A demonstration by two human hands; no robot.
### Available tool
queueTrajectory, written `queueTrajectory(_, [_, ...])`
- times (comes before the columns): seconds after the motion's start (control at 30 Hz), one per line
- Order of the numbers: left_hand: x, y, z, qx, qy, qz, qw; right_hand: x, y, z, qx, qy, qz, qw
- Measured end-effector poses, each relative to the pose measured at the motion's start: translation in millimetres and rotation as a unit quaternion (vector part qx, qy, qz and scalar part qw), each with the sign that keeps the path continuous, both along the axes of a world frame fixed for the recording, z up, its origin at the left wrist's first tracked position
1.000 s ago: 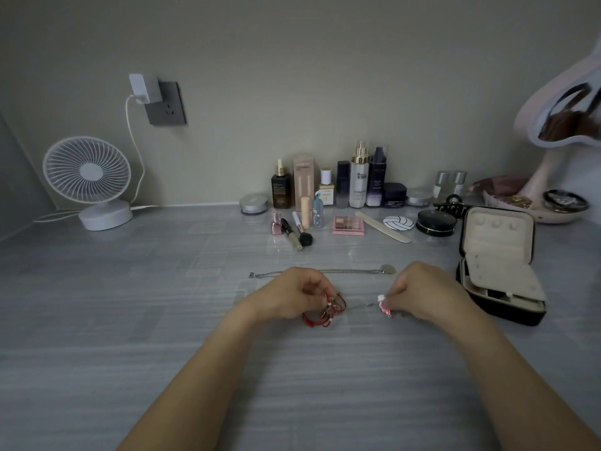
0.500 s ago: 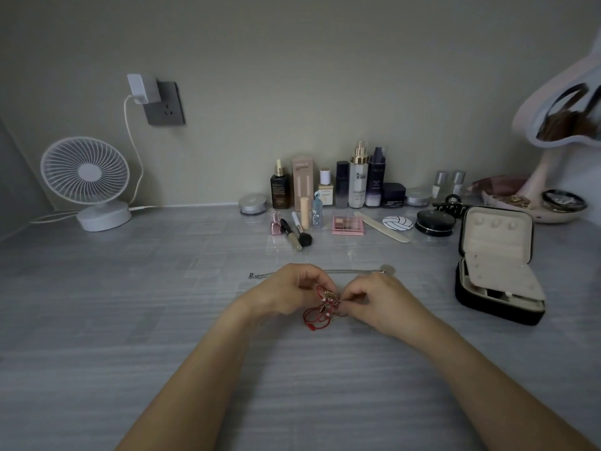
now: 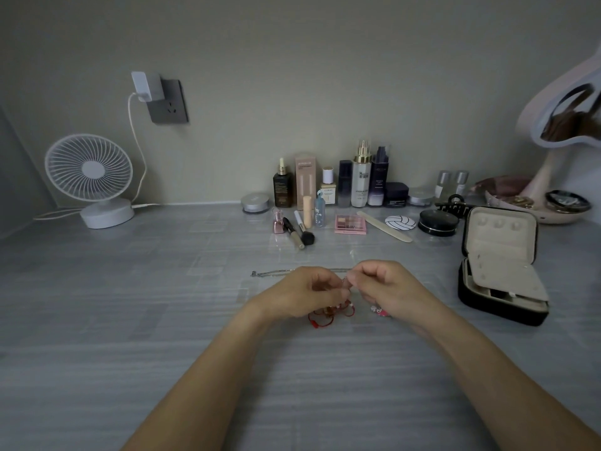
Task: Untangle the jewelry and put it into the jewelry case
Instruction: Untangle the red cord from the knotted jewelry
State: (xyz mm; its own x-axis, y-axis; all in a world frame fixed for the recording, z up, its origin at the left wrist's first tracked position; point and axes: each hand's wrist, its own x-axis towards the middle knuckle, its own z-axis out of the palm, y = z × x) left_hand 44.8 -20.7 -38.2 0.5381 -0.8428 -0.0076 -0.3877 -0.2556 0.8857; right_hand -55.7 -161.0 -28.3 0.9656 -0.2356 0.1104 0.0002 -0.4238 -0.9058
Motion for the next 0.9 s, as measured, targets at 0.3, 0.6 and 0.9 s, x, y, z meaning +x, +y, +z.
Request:
queueTrajectory(0.3, [6,0,-2,0.036,-0.012,0.063,0.997,7,-8,-17,-0.114,-0.033,-0.076,0.99])
queueTrajectory(0.6, [5,2,3,0.02,-0.041,0.071,0.996,8,-3,-18,-0.153,-0.006,-0.025,0.988])
queueTrajectory(0.9, [8,3,4,0.02,-0.023,0.075,0.997,11,0,-23,-0.19,0.0,-0.043,0.981])
